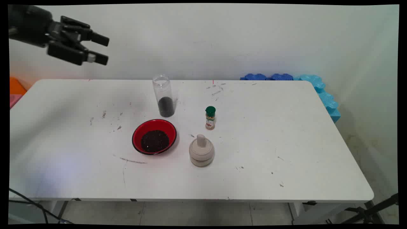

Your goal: Pick up the black seasoning powder from the table

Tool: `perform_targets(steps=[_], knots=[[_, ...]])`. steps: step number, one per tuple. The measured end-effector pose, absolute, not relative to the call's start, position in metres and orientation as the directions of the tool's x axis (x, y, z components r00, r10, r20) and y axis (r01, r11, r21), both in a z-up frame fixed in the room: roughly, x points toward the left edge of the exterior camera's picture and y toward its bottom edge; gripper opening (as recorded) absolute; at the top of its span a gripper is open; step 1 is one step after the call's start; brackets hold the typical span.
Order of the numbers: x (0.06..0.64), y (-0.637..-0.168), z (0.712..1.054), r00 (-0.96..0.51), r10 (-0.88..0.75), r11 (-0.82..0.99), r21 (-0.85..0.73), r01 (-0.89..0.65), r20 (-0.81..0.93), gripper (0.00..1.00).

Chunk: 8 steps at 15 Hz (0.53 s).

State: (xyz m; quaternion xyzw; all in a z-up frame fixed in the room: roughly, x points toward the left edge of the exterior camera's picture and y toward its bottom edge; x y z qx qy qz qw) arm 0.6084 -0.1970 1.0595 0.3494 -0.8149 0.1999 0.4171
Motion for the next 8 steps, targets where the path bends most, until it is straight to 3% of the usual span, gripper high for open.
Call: perform_targets(steps=[8], knots=[[0.614, -0.24, 0.99, -0.37, -0.479, 0.548, -0.059, -0.835, 0.796, 1.0]])
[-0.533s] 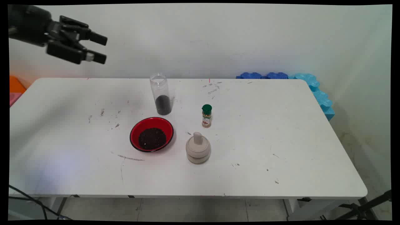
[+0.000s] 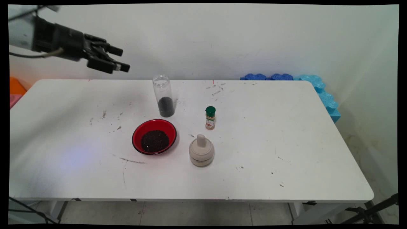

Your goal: Pick up the black seasoning powder from the table

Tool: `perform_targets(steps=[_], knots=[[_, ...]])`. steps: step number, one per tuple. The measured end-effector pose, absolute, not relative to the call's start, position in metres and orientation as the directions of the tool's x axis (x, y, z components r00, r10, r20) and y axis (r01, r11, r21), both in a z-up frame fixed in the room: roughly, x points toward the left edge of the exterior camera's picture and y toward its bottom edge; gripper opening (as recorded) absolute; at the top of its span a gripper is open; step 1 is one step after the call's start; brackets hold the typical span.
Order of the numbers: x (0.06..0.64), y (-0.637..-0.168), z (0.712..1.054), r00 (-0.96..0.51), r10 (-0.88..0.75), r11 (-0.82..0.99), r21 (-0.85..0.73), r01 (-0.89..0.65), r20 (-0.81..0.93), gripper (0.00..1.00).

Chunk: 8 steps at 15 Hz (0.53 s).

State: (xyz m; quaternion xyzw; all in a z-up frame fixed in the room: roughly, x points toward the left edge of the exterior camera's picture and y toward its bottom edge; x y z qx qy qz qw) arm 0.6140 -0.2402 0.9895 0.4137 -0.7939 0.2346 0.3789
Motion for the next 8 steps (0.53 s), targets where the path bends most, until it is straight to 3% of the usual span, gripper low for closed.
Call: perform_targets(steps=[8], knots=[[0.619, -0.266, 0.933, -0.367, -0.531, 0.499, -0.068, -0.864, 0.764, 1.0]])
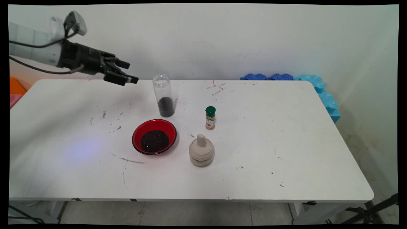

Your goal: Pick up the black seasoning powder from the table

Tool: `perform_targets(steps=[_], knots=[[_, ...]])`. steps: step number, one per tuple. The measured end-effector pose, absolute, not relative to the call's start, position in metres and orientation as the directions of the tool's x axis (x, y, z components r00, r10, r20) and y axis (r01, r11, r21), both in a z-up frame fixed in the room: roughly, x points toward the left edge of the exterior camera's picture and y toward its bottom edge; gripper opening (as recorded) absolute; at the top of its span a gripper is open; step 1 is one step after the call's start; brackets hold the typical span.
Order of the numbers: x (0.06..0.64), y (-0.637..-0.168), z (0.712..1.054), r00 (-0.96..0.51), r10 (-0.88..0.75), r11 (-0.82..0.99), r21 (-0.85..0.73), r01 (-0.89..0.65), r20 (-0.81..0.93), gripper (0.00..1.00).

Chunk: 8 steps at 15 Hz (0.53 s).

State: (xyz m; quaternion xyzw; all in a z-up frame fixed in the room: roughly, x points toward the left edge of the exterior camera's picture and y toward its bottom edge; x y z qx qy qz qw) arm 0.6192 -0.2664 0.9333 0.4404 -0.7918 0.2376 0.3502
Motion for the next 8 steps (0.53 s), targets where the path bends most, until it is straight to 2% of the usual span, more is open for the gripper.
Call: perform_targets(steps=[8], knots=[[0.609, -0.3, 0.89, -0.376, -0.567, 0.497, -0.06, -0.866, 0.733, 1.0]])
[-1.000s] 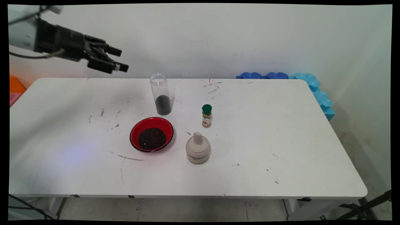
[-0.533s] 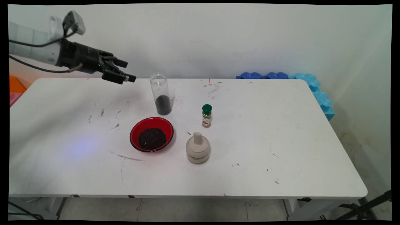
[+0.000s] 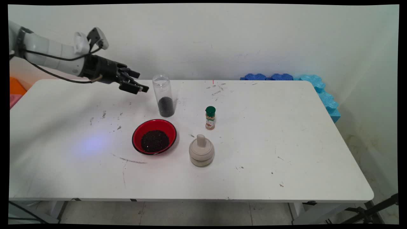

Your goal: Pick up the black seasoning powder from the table

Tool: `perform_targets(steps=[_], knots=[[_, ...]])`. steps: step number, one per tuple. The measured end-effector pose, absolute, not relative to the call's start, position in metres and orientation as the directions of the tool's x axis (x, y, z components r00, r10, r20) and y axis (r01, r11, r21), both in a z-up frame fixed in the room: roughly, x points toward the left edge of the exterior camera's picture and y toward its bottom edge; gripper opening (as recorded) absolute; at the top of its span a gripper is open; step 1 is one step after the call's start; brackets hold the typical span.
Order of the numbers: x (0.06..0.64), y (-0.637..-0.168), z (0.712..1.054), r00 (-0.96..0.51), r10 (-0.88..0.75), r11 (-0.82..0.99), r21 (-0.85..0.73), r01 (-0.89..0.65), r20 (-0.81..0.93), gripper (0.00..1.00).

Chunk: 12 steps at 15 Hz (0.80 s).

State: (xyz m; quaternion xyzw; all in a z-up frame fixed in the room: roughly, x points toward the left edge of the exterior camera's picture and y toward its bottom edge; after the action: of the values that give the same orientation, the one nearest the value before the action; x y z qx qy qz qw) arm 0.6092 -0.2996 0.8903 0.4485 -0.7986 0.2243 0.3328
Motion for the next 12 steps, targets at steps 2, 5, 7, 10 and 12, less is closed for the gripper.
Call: perform_targets(steps=[2, 5, 7, 10, 12], knots=[[0.605, -0.307, 0.882, -0.379, -0.57, 0.502, -0.056, -0.863, 0.729, 1.0], [0.599, -0.318, 0.872, -0.387, -0.567, 0.513, -0.056, -0.856, 0.727, 1.0], [0.597, -0.323, 0.868, -0.392, -0.563, 0.519, -0.058, -0.853, 0.727, 1.0], [0.595, -0.329, 0.864, -0.4, -0.558, 0.526, -0.063, -0.848, 0.727, 1.0], [0.594, -0.334, 0.86, -0.405, -0.554, 0.531, -0.066, -0.845, 0.728, 1.0]])
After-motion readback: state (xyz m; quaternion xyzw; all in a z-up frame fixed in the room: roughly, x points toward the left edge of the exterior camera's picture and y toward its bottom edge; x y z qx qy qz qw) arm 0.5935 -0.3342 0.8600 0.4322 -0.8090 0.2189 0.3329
